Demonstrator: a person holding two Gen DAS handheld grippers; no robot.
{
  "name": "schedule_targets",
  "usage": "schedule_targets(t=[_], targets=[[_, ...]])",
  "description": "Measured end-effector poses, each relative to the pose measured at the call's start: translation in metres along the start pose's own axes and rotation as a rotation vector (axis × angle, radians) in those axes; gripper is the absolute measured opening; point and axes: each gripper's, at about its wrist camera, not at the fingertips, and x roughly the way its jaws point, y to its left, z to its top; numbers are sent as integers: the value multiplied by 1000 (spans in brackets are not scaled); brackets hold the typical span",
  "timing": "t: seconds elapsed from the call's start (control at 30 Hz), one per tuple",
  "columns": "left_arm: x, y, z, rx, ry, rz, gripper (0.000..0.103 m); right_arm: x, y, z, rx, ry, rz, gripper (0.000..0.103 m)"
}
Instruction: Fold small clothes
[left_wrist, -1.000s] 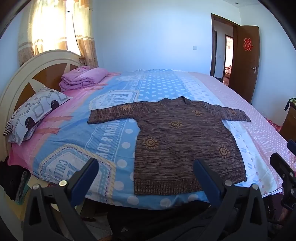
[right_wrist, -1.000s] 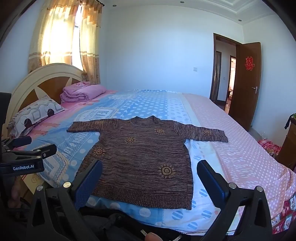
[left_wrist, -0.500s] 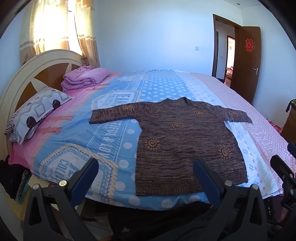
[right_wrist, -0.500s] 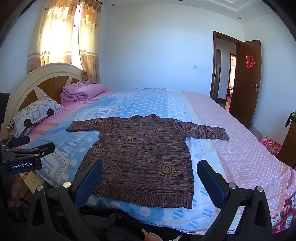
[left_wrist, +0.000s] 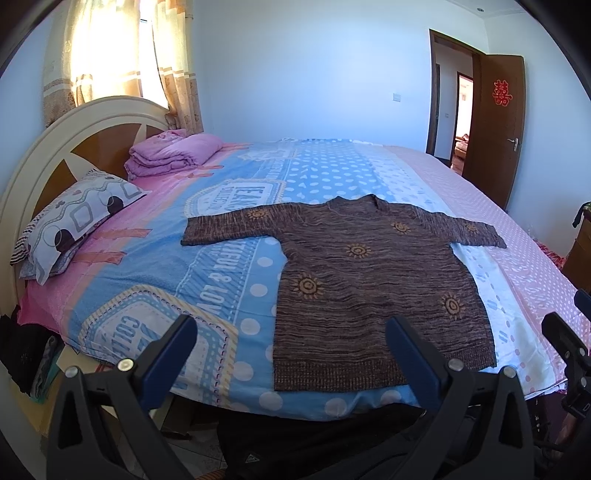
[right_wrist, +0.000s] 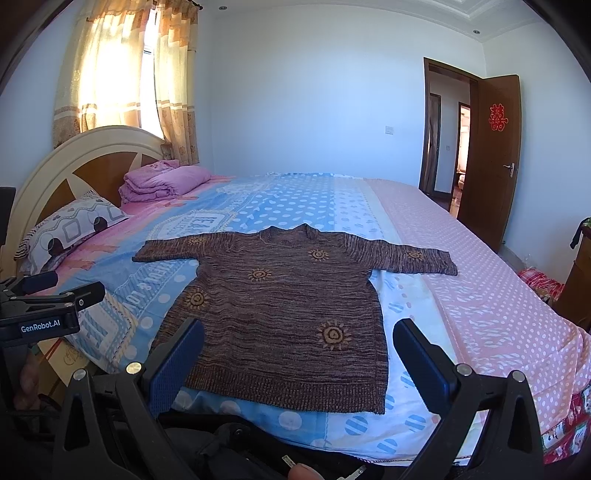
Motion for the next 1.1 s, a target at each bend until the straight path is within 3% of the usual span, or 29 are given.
schedule_targets(t=[1.1], targets=[[4,5,-1,-5,8,3,103,2,0,-3,8,7,10,102]])
